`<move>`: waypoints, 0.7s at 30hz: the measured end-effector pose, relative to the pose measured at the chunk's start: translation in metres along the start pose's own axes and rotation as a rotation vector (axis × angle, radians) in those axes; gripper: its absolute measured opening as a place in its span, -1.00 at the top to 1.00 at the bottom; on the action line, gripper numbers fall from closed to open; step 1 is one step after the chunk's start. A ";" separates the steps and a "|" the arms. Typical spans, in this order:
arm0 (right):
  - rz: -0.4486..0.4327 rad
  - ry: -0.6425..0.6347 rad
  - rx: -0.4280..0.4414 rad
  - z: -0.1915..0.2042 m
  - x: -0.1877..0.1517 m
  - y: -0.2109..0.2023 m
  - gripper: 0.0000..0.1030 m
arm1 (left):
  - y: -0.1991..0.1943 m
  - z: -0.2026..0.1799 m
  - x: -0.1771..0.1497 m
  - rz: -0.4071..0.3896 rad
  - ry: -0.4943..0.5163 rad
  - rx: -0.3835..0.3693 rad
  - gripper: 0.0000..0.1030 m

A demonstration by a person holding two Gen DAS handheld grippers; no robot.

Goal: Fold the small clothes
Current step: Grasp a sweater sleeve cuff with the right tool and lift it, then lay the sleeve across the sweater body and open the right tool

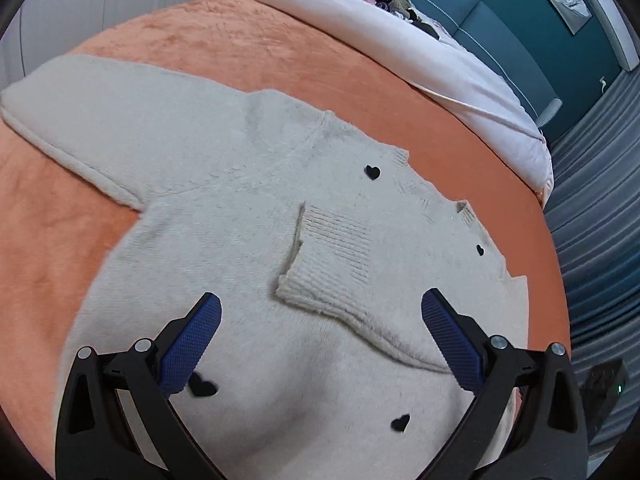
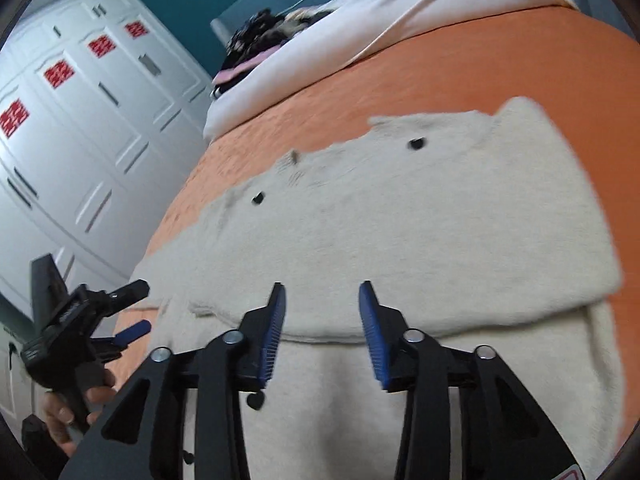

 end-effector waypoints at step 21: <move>-0.196 0.175 -0.195 -0.101 0.026 -0.031 0.78 | 0.004 -0.031 0.077 -0.155 0.070 -0.031 0.80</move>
Point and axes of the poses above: each gripper's, at about its wrist camera, not at the fingertips, and y roughly the way its jaws point, z to its left, x to its top, the point moved 7 cm from there along y, roughly the way its jaws point, and after that the axes turned 10 degrees about -y, right-handed, at the moved point
